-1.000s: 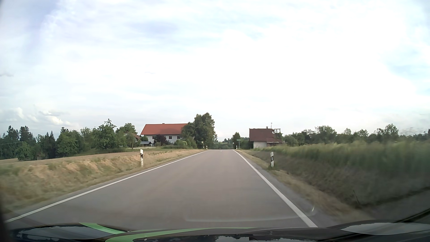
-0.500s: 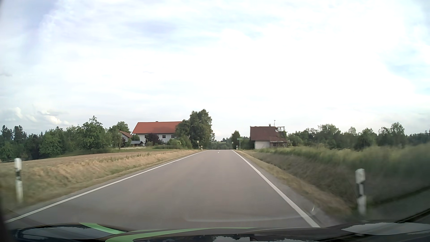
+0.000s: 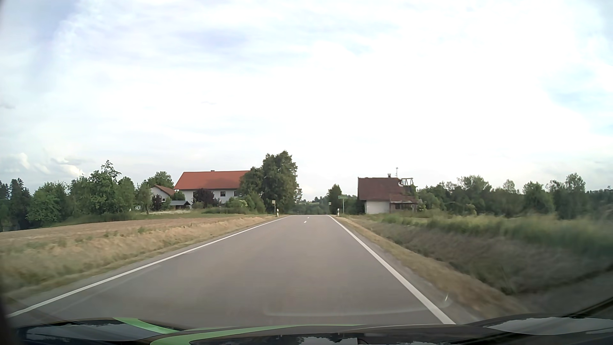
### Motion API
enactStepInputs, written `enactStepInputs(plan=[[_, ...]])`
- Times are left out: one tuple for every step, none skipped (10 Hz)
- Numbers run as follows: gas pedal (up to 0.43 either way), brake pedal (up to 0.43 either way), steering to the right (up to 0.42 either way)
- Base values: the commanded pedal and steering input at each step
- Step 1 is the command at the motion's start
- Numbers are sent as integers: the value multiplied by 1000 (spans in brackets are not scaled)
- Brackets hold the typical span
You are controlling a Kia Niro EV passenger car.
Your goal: Follow the waypoints while adhering to traffic rules and regulations
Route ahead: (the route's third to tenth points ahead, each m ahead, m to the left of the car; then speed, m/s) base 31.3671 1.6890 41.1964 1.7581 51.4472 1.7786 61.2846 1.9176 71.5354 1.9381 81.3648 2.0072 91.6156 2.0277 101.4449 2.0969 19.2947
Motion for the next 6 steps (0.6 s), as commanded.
enactStepInputs(plan=[[130, 0, 1], [130, 0, 0], [130, 0, 0], [130, 0, 0], [130, 0, 0], [130, 0, -1]])
